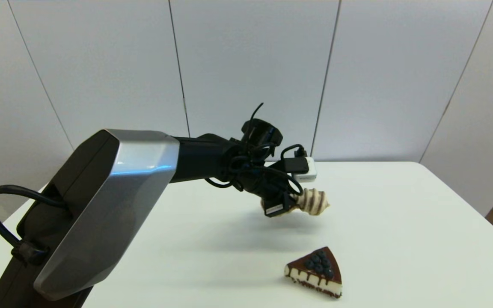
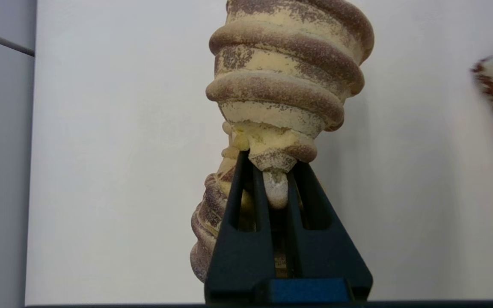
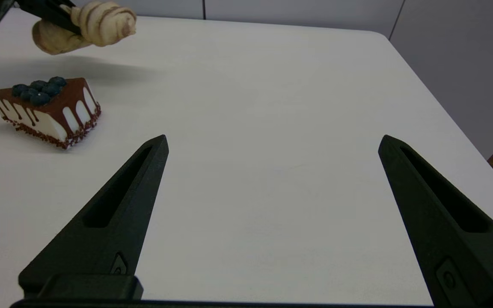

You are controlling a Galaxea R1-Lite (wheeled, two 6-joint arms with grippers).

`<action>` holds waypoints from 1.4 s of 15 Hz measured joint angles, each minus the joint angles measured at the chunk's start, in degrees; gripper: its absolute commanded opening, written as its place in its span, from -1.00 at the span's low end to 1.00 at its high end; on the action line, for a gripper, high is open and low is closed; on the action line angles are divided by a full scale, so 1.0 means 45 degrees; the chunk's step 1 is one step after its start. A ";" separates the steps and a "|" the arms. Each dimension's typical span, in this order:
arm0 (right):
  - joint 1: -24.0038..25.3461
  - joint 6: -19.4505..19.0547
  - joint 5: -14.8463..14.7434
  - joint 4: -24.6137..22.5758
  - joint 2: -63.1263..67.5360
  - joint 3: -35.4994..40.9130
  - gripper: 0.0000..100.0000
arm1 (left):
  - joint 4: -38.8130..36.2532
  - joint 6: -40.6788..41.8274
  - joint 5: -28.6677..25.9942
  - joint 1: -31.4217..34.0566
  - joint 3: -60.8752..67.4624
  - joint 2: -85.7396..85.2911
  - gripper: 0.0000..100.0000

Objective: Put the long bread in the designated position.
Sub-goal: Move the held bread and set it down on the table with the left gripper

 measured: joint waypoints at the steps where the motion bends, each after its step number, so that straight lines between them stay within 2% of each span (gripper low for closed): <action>1: 0.0000 0.0000 0.0005 0.0000 0.0000 0.0000 1.00 | -0.0098 -0.0200 0.0000 -0.0043 0.0000 0.0106 -1.00; 4: 0.0000 0.0005 0.0000 0.0005 0.0000 0.0000 1.00 | -0.0157 -0.0718 0.0000 -0.0271 0.0000 0.0412 -1.00; 16: 0.0000 0.0005 0.0005 0.0005 0.0000 0.0000 1.00 | -0.0165 -0.0680 0.0033 -0.0355 -0.0003 0.0577 -1.00; 17: 0.0000 0.0005 0.0008 0.0005 0.0000 0.0000 1.00 | -0.0171 -0.0669 0.0033 -0.0368 -0.0003 0.0572 1.00; 21: 0.0000 0.0005 0.0005 0.0000 0.0000 0.0000 1.00 | -0.0165 -0.0675 0.0043 -0.0406 -0.0008 0.0563 1.00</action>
